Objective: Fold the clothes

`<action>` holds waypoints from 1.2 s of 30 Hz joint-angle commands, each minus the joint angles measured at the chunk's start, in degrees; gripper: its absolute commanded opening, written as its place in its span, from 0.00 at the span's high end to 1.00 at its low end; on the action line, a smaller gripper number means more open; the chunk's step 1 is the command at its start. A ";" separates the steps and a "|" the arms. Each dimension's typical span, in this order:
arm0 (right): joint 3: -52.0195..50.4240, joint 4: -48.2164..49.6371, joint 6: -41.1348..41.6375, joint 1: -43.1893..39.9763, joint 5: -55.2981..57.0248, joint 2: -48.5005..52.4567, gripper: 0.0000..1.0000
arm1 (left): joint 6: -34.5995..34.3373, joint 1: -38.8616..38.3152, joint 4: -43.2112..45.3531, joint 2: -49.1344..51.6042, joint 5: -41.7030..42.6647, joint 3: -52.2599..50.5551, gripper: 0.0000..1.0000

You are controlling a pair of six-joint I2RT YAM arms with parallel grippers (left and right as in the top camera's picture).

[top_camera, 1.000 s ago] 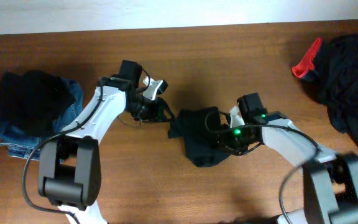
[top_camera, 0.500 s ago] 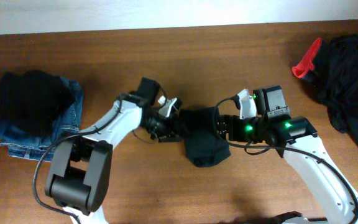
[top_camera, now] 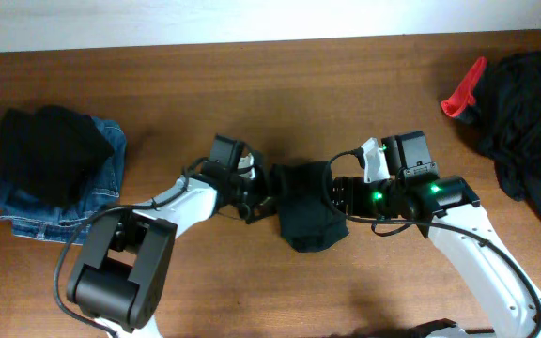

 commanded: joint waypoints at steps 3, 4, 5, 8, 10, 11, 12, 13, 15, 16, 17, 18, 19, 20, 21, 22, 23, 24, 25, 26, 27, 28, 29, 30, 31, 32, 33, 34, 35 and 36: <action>0.72 0.09 -0.39 -0.26 1.42 -0.17 0.25 | -9.05 -5.88 1.92 0.90 -8.63 -1.88 0.01; 0.72 0.11 -0.31 -0.26 1.42 -0.17 0.26 | -9.55 -6.45 1.92 0.94 -9.62 -1.88 0.01; 0.72 0.11 -0.22 -0.26 1.42 -0.20 0.26 | -9.73 -6.78 1.95 0.96 -10.05 -1.88 0.01; 0.72 -0.07 -0.20 -0.26 1.40 -0.20 0.28 | -9.73 -6.95 2.08 1.05 -10.93 -1.88 0.09; 0.72 -0.07 -0.17 -0.26 1.38 -0.20 0.30 | -9.70 -6.95 2.12 1.05 -11.76 -1.88 0.27; 0.72 -0.09 0.20 -0.26 1.38 -0.20 0.30 | -9.73 -6.95 2.10 1.05 -12.48 -1.88 0.34; 0.72 -0.11 0.24 -0.26 1.27 -0.20 0.31 | -9.73 -6.95 2.12 1.05 -12.96 -1.88 0.43; 0.72 -0.11 0.24 -0.26 1.20 -0.20 0.32 | -9.70 -6.95 2.16 1.05 -13.57 -1.88 0.47; 0.72 -0.15 0.22 -0.26 1.20 -0.26 0.34 | -9.70 -6.95 2.54 1.05 -14.25 -1.88 0.48; 0.72 -0.02 0.22 -0.26 1.22 -0.35 0.34 | -9.70 -6.95 2.97 1.07 -14.45 -1.88 0.47; 0.81 0.17 0.20 -0.26 1.22 -0.48 0.34 | -9.70 -6.95 3.65 1.09 -14.58 -1.88 0.45; 1.11 0.44 0.20 -0.28 1.22 -0.81 0.33 | -9.70 -6.95 4.68 1.09 -14.53 -1.88 0.43; 1.49 0.63 0.22 -0.33 1.20 -1.14 0.33 | -9.73 -6.99 5.42 1.09 -14.53 -1.88 0.42; 2.36 0.68 0.22 -0.57 1.05 -1.68 0.30 | -9.73 -6.99 6.45 1.09 -14.53 -1.88 0.41; 3.10 0.63 0.22 -0.74 0.90 -2.12 0.28 | -9.99 -6.99 7.32 1.09 -14.56 -1.88 0.39; 4.17 0.63 0.22 -1.05 0.20 -2.91 0.26 | -10.60 -6.99 7.89 1.09 -14.56 -1.88 0.34; 5.25 0.66 0.22 -1.40 -0.55 -3.61 0.25 | -10.78 -6.99 8.35 1.09 -14.56 -1.88 0.33; 6.54 0.63 0.22 -1.75 -1.25 -4.39 0.23 | -10.78 -6.99 8.76 1.09 -14.58 -1.88 0.31; 8.02 0.61 0.22 -2.05 -1.68 -5.22 0.20 | -10.78 -6.99 8.76 1.09 -14.69 -1.88 0.30; 9.86 0.61 0.22 -2.08 -1.79 -6.29 0.17 | -10.78 -7.04 8.76 1.22 -15.37 -1.88 0.31; 10.86 0.57 0.22 -2.08 -1.81 -6.84 0.16 | -10.78 -7.10 8.83 1.40 -15.91 -1.88 0.34; 11.76 0.52 0.22 -2.08 -1.81 -7.30 0.16 | -10.75 -7.10 9.14 1.77 -16.17 -1.88 0.38; 12.35 0.35 0.24 -2.08 -1.81 -7.67 0.15 | -10.78 -7.10 9.66 2.27 -16.04 -1.88 0.43; 12.90 0.13 0.22 -2.08 -1.81 -8.02 0.15 | -10.78 -7.10 10.54 3.15 -15.45 -1.88 0.48; 13.25 -0.09 0.22 -2.08 -1.81 -8.31 0.14 | -10.78 -7.10 11.72 4.11 -14.34 -1.88 0.52; 13.42 -0.28 0.22 -2.08 -1.81 -8.57 0.14 | -10.78 -7.10 12.59 5.01 -13.55 -1.88 0.57; 13.42 -0.52 0.22 -2.08 -1.81 -8.74 0.14 | -10.75 -7.10 13.60 6.16 -12.90 -1.88 0.61; 13.42 -0.76 0.22 -2.08 -1.81 -8.83 0.14 | -10.73 -7.10 14.53 7.19 -12.55 -1.88 0.63; 13.42 -1.18 0.20 -2.08 -1.79 -8.83 0.14 | -10.71 -7.10 15.67 7.96 -12.02 -1.88 0.66; 13.42 -1.60 0.20 -2.08 -1.77 -8.83 0.14 | -9.86 -7.08 17.55 8.87 -11.37 -1.88 0.70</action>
